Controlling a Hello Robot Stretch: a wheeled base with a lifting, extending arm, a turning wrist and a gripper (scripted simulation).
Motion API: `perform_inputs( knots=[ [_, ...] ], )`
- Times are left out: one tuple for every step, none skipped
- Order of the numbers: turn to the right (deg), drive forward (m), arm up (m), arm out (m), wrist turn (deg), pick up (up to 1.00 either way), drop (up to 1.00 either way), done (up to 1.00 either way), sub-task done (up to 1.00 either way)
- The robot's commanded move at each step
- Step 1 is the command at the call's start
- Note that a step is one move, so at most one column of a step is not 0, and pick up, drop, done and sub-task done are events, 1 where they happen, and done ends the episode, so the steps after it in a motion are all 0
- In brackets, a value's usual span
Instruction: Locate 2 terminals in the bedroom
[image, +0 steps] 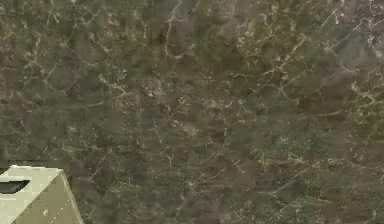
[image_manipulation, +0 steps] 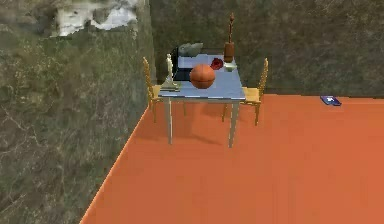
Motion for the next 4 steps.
perform_inputs(
  knots=[
    [27.0,0.00,0.00,0.00,0.0,0.00,0.00,0.00,0.00],
    [0.0,0.10,0.00,0.00,0.0,0.00,0.00,0.00,0.00],
    [-45.0,0.00,0.00,0.00,0.0,0.00,0.00,0.00,0.00],
    [-39.0,0.00,0.00,0.00,0.0,0.00,0.00,0.00,0.00]
  ],
)
